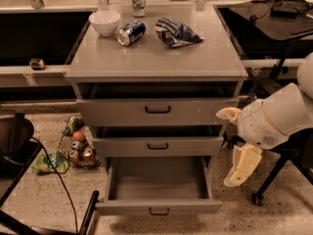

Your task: Close bottom drawer

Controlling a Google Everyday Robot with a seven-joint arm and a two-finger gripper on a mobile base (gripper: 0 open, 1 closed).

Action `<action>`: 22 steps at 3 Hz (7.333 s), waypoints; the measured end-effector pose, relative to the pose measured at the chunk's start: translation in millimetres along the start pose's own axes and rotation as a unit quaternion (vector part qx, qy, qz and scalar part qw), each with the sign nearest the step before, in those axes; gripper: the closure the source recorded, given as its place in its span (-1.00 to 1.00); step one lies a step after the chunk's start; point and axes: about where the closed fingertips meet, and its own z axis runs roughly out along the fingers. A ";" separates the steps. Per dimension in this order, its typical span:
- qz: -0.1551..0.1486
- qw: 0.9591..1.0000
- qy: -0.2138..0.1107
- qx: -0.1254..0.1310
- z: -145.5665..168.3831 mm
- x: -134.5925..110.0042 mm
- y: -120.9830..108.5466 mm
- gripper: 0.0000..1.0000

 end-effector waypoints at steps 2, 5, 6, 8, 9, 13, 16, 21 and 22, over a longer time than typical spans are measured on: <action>-0.015 1.000 0.017 -0.020 46.5 33.5 3.7 -1.00; 0.004 0.993 -0.050 -0.105 227.1 143.9 42.3 -1.00; 0.009 0.992 -0.056 -0.116 237.3 147.6 48.3 -1.00; 0.004 0.992 -0.023 -0.126 305.5 192.7 42.9 -1.00; 0.016 0.989 -0.032 -0.141 364.3 233.9 49.6 -1.00; 0.072 0.977 -0.088 -0.183 495.3 308.9 94.2 0.75; -0.007 0.997 0.021 -0.072 512.2 351.1 43.1 1.00; -0.097 0.995 -0.025 0.010 529.1 357.0 -24.4 -0.30; -0.097 0.995 -0.025 0.010 529.1 357.0 -24.4 -0.75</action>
Offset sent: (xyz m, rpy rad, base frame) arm 0.0019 -0.0167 -0.1692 -0.0973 0.0690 0.1258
